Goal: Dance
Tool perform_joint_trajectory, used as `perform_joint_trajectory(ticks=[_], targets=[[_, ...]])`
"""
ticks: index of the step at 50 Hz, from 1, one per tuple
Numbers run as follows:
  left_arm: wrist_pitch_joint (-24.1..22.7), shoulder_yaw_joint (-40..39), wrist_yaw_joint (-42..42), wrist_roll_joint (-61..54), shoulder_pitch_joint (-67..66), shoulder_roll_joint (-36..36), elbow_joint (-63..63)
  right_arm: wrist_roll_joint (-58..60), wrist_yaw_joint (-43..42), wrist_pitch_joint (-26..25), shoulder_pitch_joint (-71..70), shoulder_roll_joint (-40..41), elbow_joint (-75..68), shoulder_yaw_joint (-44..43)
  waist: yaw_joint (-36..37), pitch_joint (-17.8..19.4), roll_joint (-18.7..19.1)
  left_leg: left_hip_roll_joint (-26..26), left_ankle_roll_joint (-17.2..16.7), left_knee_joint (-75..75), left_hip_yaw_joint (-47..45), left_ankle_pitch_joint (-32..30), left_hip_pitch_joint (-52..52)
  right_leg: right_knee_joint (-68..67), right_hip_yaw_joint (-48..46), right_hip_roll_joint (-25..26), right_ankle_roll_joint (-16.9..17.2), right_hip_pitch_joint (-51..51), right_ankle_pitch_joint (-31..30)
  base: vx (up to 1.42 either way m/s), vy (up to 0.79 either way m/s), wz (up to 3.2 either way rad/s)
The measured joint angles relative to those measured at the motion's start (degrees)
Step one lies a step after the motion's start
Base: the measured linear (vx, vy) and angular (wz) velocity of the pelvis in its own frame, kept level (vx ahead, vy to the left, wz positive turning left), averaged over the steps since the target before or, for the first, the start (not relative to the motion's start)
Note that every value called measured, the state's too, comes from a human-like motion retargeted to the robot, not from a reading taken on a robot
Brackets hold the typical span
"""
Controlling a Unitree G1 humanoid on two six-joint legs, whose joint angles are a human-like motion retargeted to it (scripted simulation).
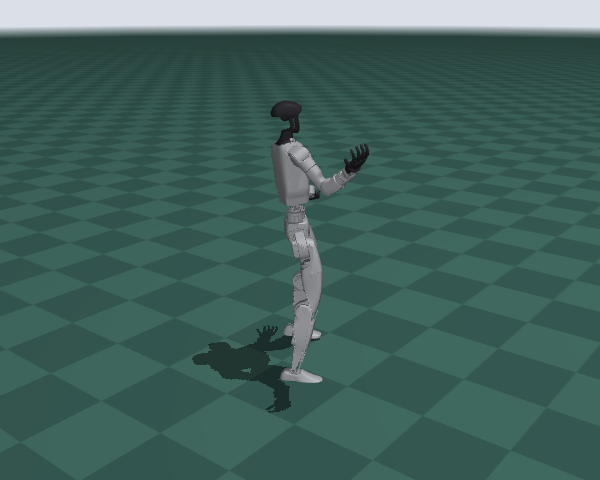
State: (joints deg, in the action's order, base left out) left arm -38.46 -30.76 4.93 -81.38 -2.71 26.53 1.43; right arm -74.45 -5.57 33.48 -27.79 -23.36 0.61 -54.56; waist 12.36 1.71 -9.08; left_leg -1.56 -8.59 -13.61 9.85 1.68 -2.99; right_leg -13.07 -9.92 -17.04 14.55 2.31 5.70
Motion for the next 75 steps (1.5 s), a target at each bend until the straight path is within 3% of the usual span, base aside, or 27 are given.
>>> perform_joint_trajectory(ticks=[2, 5, 10, 12, 14, 17, 20, 22, 23, 25, 27, 30, 32, 35, 37, 39, 42, 44, 46, 48, 50, 53, 57, 60, 67, 72, 75], targets=[[-2.6, 1.5, -0.2, 2.1, 2.6, -2.0, -4.9, -0.5, 0.9, -0.2, 0.8, 2.1, -0.2, -0.9, -0.5, 0.3, 1.4, -0.9, 0.1, 0.2, -6.2, 1.6, 1.4, -0.4, -0.3, -1.1, -0.2, 1.5, -0.5, 0.68, 0.22, -0.03], [-5.6, -0.4, 1.6, 7.0, 8.1, -6.2, -13.4, -1.8, 3.0, -0.9, 1.6, 8.3, -0.7, 0.4, -2.9, -0.4, 3.8, 0.5, 1.1, -1.9, -7.7, 3.0, 2.2, -0.9, 1.1, -1.9, -2.6, 2.4, -2.5, 0.56, 0.24, -0.8], [-7.4, -8.7, 9.8, 17.3, 18.7, -18.5, -23.0, -7.5, 6.6, -3.1, 3.2, 20.6, -2.4, 6.0, -5.6, -0.4, 9.9, 1.3, 4.1, -3.0, -12.2, 4.2, 1.7, -12.2, 5.4, -2.1, -11.7, -6.8, -9.1, 0.31, 0.35, -1.36], [-6.0, -10.0, 12.2, 21.0, 19.5, -22.9, -24.9, -9.7, 9.0, -5.4, 4.8, 23.9, -5.1, 6.8, -6.4, 0.0, 11.8, 1.3, 4.5, -2.6, -13.6, 3.7, 1.0, -19.8, 5.5, -2.0, -17.4, -11.7, -9.0, 0.21, 0.34, -0.94], [-4.1, -10.5, 13.8, 24.6, 18.3, -26.6, -26.0, -10.9, 11.3, -8.5, 7.6, 27.3, -8.0, 7.8, -7.9, -0.6, 12.6, 1.8, 5.1, -2.1, -14.3, 3.2, -0.9, -23.8, 4.4, -0.9, -16.2, -14.9, -5.4, 0.15, 0.24, -0.47], [0.6, -10.3, 15.8, 30.9, 13.4, -29.7, -26.4, -10.6, 15.9, -12.5, 13.7, 33.2, -13.8, 8.9, -11.4, -1.6, 12.2, 3.2, 6.7, -0.5, -15.4, 1.5, -3.0, -25.6, 5.9, 5.0, -7.4, -16.4, -3.8, 0.19, 0.13, 0.01], [6.1, -8.7, 18.5, 36.5, 7.2, -28.0, -25.3, -5.8, 18.7, -16.8, 20.3, 39.7, -21.7, 9.0, -13.6, -2.9, 11.6, 4.0, 7.8, 2.7, -17.1, -0.5, -2.6, -21.9, 4.3, 10.0, -1.2, -14.6, -3.9, 0.21, 0.0, -0.03], [7.8, -7.8, 20.4, 39.4, 3.7, -24.5, -23.5, -1.8, 18.3, -20.0, 23.9, 43.9, -27.9, 7.5, -13.9, -3.6, 10.4, 5.2, 8.5, 4.4, -18.0, -1.4, -1.6, -17.8, 4.7, 13.4, -2.3, -12.5, -5.6, 0.24, -0.03, -0.07], [7.7, -7.6, 21.3, 40.7, 2.5, -22.4, -22.2, -0.4, 17.9, -21.2, 25.5, 45.6, -30.9, 6.4, -13.9, -3.8, 10.2, 5.4, 8.7, 4.9, -17.5, -1.6, -1.1, -16.2, 5.7, 15.6, -7.7, -11.8, -4.3, 0.25, 0.01, -0.09], [5.4, -8.2, 23.7, 44.5, 1.7, -17.8, -17.1, 2.3, 16.7, -24.7, 27.5, 47.5, -38.2, 2.9, -13.2, -4.4, 9.4, 6.4, 9.1, 4.6, -16.7, -1.4, -0.8, -13.6, 5.1, 16.6, -9.5, -9.6, -0.6, 0.2, 0.02, -0.23], [1.3, -9.9, 28.5, 47.9, 2.6, -15.1, -9.3, 5.1, 15.9, -27.7, 28.4, 46.1, -45.9, -0.5, -10.9, -4.3, 8.9, 6.9, 9.6, 3.6, -17.4, -1.0, -0.7, -12.5, -5.0, 13.0, -11.8, -6.6, 3.2, 0.13, 0.07, -0.4], [-3.5, -11.4, 39.7, 55.8, 4.6, -16.8, 4.2, 11.0, 14.2, -31.7, 27.8, 39.4, -55.4, -5.1, -8.4, -2.3, 8.3, 8.9, 10.5, 3.1, -16.8, -0.6, 0.8, -16.0, 1.2, 13.6, -8.7, -7.8, 2.3, 0.0, 0.08, -0.15], [1.2, -10.7, 43.1, 60.2, 6.8, -22.6, 11.0, 16.2, 12.0, -34.3, 25.8, 32.1, -61.1, -6.8, -6.1, -1.7, 7.8, 9.8, 10.8, 2.9, -16.9, -0.2, 0.5, -20.1, 3.2, 12.5, -6.1, -10.4, -0.8, -0.12, 0.07, -0.58], [8.5, -8.8, 38.8, 65.2, 12.0, -35.0, 19.3, 24.0, 9.6, -37.5, 21.5, 18.3, -68.8, -5.7, -3.6, -1.5, 7.6, 10.1, 11.1, 2.9, -17.9, 0.1, -0.5, -24.5, 5.5, 11.3, -4.1, -14.4, -6.4, -0.15, 0.05, -0.83], [13.2, -7.6, 34.5, 65.8, 17.3, -44.2, 25.9, 29.1, 8.3, -38.4, 17.3, 9.6, -73.0, -0.2, -4.5, -2.2, 8.1, 9.0, 10.9, 3.4, -18.4, -0.2, -0.9, -25.3, 11.5, 14.7, 0.1, -16.4, -8.2, -0.09, -0.02, -0.61], [16.6, -5.5, 28.9, 66.3, 23.0, -52.3, 33.2, 35.0, 7.1, -38.6, 11.5, 1.8, -76.3, 7.1, -6.2, -3.2, 9.3, 7.1, 10.8, 3.6, -19.5, -0.5, -1.3, -26.2, 11.0, 13.3, -3.2, -18.4, -6.7, -0.11, -0.03, -0.26], [19.6, 2.7, 18.8, 66.6, 32.9, -64.2, 46.6, 44.5, 7.1, -37.3, -0.3, -8.0, -81.1, 19.1, -8.8, -5.3, 10.9, 4.2, 10.3, 3.3, -19.6, -1.2, -3.5, -22.4, 9.5, 9.7, -12.2, -20.8, -7.5, -0.2, -0.05, 0.16], [20.4, 11.9, 13.3, 69.0, 41.6, -68.5, 56.5, 47.8, 7.0, -36.2, -8.7, -12.0, -83.5, 28.1, -9.7, -6.6, 11.1, 3.1, 9.9, 3.3, -19.0, -1.5, -4.6, -16.1, 10.0, 8.4, -13.7, -20.3, -9.3, -0.16, -0.13, 0.44], [21.6, 17.2, 9.8, 77.5, 50.3, -66.6, 65.2, 50.9, 6.3, -34.1, -15.1, -12.7, -84.6, 35.1, -10.3, -7.5, 10.0, 3.0, 9.0, 3.2, -17.4, -1.4, -4.6, -9.4, 11.7, 7.5, -11.4, -18.2, -11.7, -0.01, -0.2, 0.76], [23.3, 20.9, 8.7, 86.0, 56.4, -62.3, 72.2, 56.7, 5.3, -31.4, -19.8, -10.3, -84.6, 38.5, -11.1, -7.9, 7.9, 3.7, 8.1, 2.1, -15.8, -1.0, -4.0, -3.3, 14.2, 6.3, -3.8, -14.4, -13.6, 0.1, -0.27, 0.88], [25.2, 23.9, 9.1, 90.8, 59.8, -58.1, 76.7, 63.3, 3.5, -29.7, -23.9, -6.0, -84.5, 40.7, -12.4, -8.1, 6.6, 2.6, 6.8, -0.1, -14.2, 0.1, -4.0, 0.0, 13.4, 6.2, 0.4, -10.6, -11.6, 0.04, -0.31, 0.77], [24.3, 24.6, 16.4, 96.8, 63.2, -49.7, 82.5, 74.1, -2.6, -26.9, -29.3, 0.5, -86.5, 42.8, -13.2, -8.8, 4.3, 1.4, 5.8, -3.4, -13.0, 1.7, -4.7, 3.3, 5.9, 5.4, -0.1, -7.2, -8.8, -0.06, -0.28, 0.48], [18.1, 26.7, 26.3, 107.6, 64.7, -39.8, 87.9, 87.4, -14.4, -26.6, -33.2, 7.3, -90.0, 43.8, -10.4, -9.9, 1.8, -2.6, 4.2, -7.6, -13.2, 3.4, -5.7, 4.4, 4.4, 7.7, -1.2, -5.4, -7.2, -0.03, -0.3, 0.16], [19.7, 29.1, 29.7, 119.4, 65.6, -36.0, 89.5, 99.1, -18.0, -28.3, -35.2, 11.5, -90.2, 46.3, -11.7, -9.6, 0.9, -4.4, 2.7, -9.1, -11.1, 3.8, -5.7, 5.6, 3.7, 9.3, -2.1, -3.5, -6.9, -0.16, -0.25, 0.68], [29.5, 35.2, 12.5, 140.4, 68.0, -34.3, 88.5, 120.9, -14.1, -33.1, -36.0, 16.7, -90.0, 52.8, -13.3, -11.1, 1.1, -9.2, 0.9, -11.2, -11.3, 3.0, -6.9, 8.1, 1.2, 12.9, -3.7, -1.4, -6.1, -0.16, -0.11, 0.34], [24.0, 35.4, 6.7, 144.5, 68.0, -34.0, 88.1, 119.3, -8.5, -28.0, -34.9, 20.4, -90.4, 52.2, -14.2, -11.1, 1.6, -11.2, -0.4, -14.9, -13.0, 2.8, -9.3, 8.0, 1.0, 14.1, -3.9, -1.5, -5.4, -0.17, 0.0, 0.23], [22.5, 34.9, 2.9, 148.6, 67.6, -35.4, 87.6, 121.0, -2.6, -27.5, -34.8, 20.7, -89.9, 51.3, -14.6, -10.9, 1.9, -11.0, 1.6, -15.8, -15.1, 3.4, -9.9, 7.6, 1.4, 13.8, -3.5, -1.8, -4.9, -0.13, 0.07, 0.13]])
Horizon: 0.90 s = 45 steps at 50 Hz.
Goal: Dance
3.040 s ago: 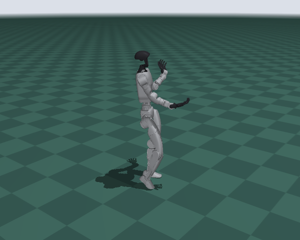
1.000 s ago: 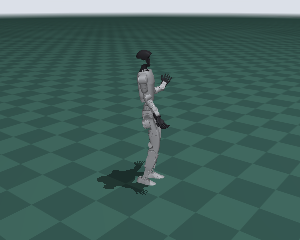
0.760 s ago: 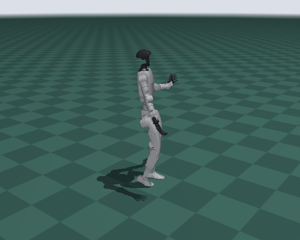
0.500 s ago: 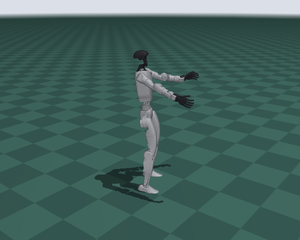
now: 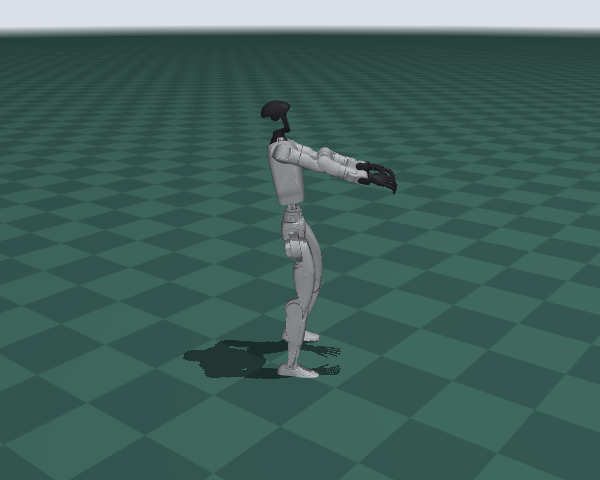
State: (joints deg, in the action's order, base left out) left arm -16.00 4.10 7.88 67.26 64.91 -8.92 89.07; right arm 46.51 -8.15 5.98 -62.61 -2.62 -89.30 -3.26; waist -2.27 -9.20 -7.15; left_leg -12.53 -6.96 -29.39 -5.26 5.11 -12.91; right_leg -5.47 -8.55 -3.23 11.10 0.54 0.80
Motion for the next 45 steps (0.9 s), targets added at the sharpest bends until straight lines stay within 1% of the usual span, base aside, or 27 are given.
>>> perform_joint_trajectory(ticks=[2, 3, 5, 8, 10, 13, 15, 17, 20, 21, 23, 25, 27, 30, 32, 33, 35, 41, 43, 45], targets=[[0.3, 0.1, -1.3, -0.2, 0.0, -1.6, -0.6, -0.9, 0.6, -1.0, -0.2, -0.5, 0.9, -0.5, -0.2, 0.3, 0.5, 0.9, -0.9, 1.3, 1.3, 1.2, 0.3, -0.2, 0.0, -0.3, -0.1, -0.2, 0.2, -0.13, 0.1, -0.02], [0.2, 0.1, -1.4, -1.4, 0.0, -2.4, -0.6, -2.4, -0.6, -1.1, -0.3, -1.0, 0.9, -0.7, 0.1, 0.4, 0.7, 2.2, -2.1, 3.0, 3.3, 1.6, 0.9, -0.4, 0.2, -0.4, -0.1, -0.2, 0.2, -0.09, 0.13, -0.23], [-0.4, -0.9, -1.6, -5.0, 0.2, -3.4, -0.4, -6.8, -5.6, -0.9, -0.2, -2.2, 0.3, -2.4, 1.1, 1.0, 1.3, 7.3, -3.9, 6.1, 12.4, 0.4, 2.6, -1.1, 0.9, -1.0, -0.3, -0.3, 0.3, -0.07, 0.17, -0.4], [-1.0, -1.2, -5.3, -12.1, 1.2, -4.2, 0.1, -20.5, -14.4, 1.0, 0.3, -2.7, -1.6, -6.7, 3.3, 1.7, 2.0, 7.3, -2.7, 10.4, 7.5, -3.3, 4.9, -3.7, 2.4, -2.4, -0.6, -1.7, 1.0, -0.07, 0.23, -0.58], [-0.9, -1.1, -8.4, -14.2, 1.8, -4.4, -0.1, -32.2, -16.6, 4.1, 1.3, -2.5, -3.2, -9.7, 4.2, 1.7, 3.1, 7.6, -1.8, 14.7, 5.4, -6.4, 7.0, -6.6, 3.1, -2.9, -0.7, -3.3, 2.1, -0.04, 0.26, -0.48], [-0.8, 0.0, -12.3, -11.6, 2.5, -3.9, -1.1, -50.5, -14.1, 10.3, 4.0, -1.5, -5.9, -14.7, 4.5, 1.4, 4.6, 7.6, -1.6, 18.7, 2.9, -8.9, 9.1, -12.9, 4.9, -2.9, -1.1, -6.2, 4.9, 0.05, 0.27, -0.28], [-1.0, 0.2, -14.2, -6.5, 3.3, -3.2, -2.1, -62.9, -11.8, 13.7, 5.6, -1.6, -7.8, -17.1, 4.7, 1.6, 5.4, 8.6, -0.9, 20.9, 2.6, -10.4, 10.2, -17.6, 6.1, -2.5, -1.4, -8.2, 7.2, 0.05, 0.24, -0.36], [-0.8, -0.9, -14.3, 0.5, 4.4, -2.1, -3.1, -73.8, -9.1, 17.5, 7.2, -2.6, -8.1, -18.9, 6.2, 2.3, 5.9, 9.6, -1.0, 22.2, 2.3, -11.0, 11.2, -22.6, 8.6, -2.0, -1.2, -10.2, 9.4, 0.05, 0.2, -0.6], [0.1, -1.7, -8.5, 8.0, 5.4, -2.3, -3.9, -85.9, -5.9, 22.4, 8.1, -5.9, -8.1, -19.7, 8.1, 3.4, 6.6, 10.5, -1.4, 23.9, 0.0, -11.5, 12.7, -29.5, 12.6, -0.4, -1.0, -13.0, 12.1, 0.04, 0.13, -0.5], [0.4, -2.0, -5.5, 7.8, 5.4, -3.0, -3.6, -86.5, -5.7, 23.3, 7.6, -7.0, -8.1, -19.9, 8.2, 3.5, 6.8, 10.6, -1.6, 24.4, -1.4, -11.5, 13.1, -30.6, 12.7, -0.3, -1.2, -13.5, 12.6, 0.01, 0.1, -0.25], [1.1, -3.1, -0.6, 4.1, 4.7, -4.2, -2.3, -84.4, -5.0, 23.4, 5.8, -9.3, -8.1, -18.7, 8.6, 3.8, 7.3, 10.6, -1.7, 24.6, -2.5, -11.5, 13.2, -31.3, 13.0, -0.2, -1.5, -13.9, 12.8, 0.01, 0.07, -0.2], [1.6, -3.8, 1.3, -4.9, 3.5, -4.5, 0.0, -77.8, -4.5, 20.7, 3.3, -11.4, -6.9, -16.1, 9.0, 3.5, 7.8, 10.4, -1.2, 24.3, -2.5, -11.8, 12.5, -29.7, 13.3, -0.2, -1.6, -13.7, 11.8, 0.0, 0.0, 0.0], [1.3, -4.5, 1.1, -17.2, 2.1, -3.3, 1.7, -69.3, -4.3, 16.9, 0.2, -12.4, -4.3, -13.7, 9.1, 2.9, 7.5, 10.4, -0.4, 23.6, -1.8, -12.1, 11.0, -26.8, 12.8, -0.9, -1.7, -13.3, 10.3, -0.04, -0.08, 0.27], [-1.7, -4.9, 0.6, -37.8, 0.1, 0.4, 4.0, -57.2, -1.6, 11.9, -4.2, -12.1, -0.2, -10.2, 9.1, 2.1, 6.0, 10.4, 0.4, 22.4, -0.4, -11.9, 9.0, -21.7, 11.0, -2.4, -1.9, -12.2, 7.9, -0.04, -0.15, 0.39], [-3.4, -6.0, 0.9, -47.7, -1.5, 3.9, 5.4, -49.0, 0.1, 8.6, -6.6, -10.5, 1.6, -8.5, 9.1, 1.9, 4.9, 10.6, 0.8, 21.8, 0.6, -11.8, 8.5, -19.0, 9.9, -3.3, -2.1, -11.2, 6.8, 0.02, -0.16, 0.33], [-4.2, -6.8, 1.1, -51.0, -2.3, 5.6, 6.2, -44.9, 0.9, 7.2, -7.6, -9.3, 2.3, -7.7, 8.9, 1.9, 4.5, 10.7, 1.0, 21.5, 1.1, -11.7, 8.5, -18.1, 9.6, -3.6, -2.2, -10.6, 6.4, 0.02, -0.13, 0.22], [-5.2, -8.0, 0.7, -54.3, -3.8, 9.1, 7.6, -37.3, 2.3, 4.8, -9.4, -6.1, 3.2, -6.2, 8.9, 1.9, 3.9, 10.9, 1.2, 21.4, 1.7, -11.7, 8.6, -17.3, 9.6, -3.8, -2.3, -10.2, 6.0, 0.02, -0.09, 0.01], [-2.8, -8.5, -2.9, -53.1, -7.4, 19.9, 8.3, -20.8, 5.9, 0.6, -10.3, 5.7, 1.2, -5.2, 12.1, 0.3, 2.5, 11.2, 1.9, 24.1, -0.6, -12.6, 9.9, -23.5, 12.8, -1.8, -2.8, -14.2, 8.7, 0.01, -0.07, -0.36], [-2.3, -8.5, -4.0, -52.2, -7.2, 22.2, 8.3, -13.4, 7.6, -1.3, -10.2, 8.1, 0.3, -6.6, 13.4, 0.5, 2.2, 11.1, 1.9, 25.2, -2.1, -12.9, 10.8, -26.5, 13.3, -1.0, -3.0, -15.5, 10.0, -0.03, -0.09, -0.22], [-1.8, -9.0, -4.7, -49.4, -6.0, 22.9, 8.3, -4.2, 10.4, -3.6, -10.3, 8.4, 0.6, -7.5, 14.6, 1.1, 1.7, 11.2, 1.7, 25.7, -2.7, -12.7, 11.6, -29.3, 14.6, 0.1, -3.1, -16.7, 10.8, -0.01, -0.13, -0.1]])
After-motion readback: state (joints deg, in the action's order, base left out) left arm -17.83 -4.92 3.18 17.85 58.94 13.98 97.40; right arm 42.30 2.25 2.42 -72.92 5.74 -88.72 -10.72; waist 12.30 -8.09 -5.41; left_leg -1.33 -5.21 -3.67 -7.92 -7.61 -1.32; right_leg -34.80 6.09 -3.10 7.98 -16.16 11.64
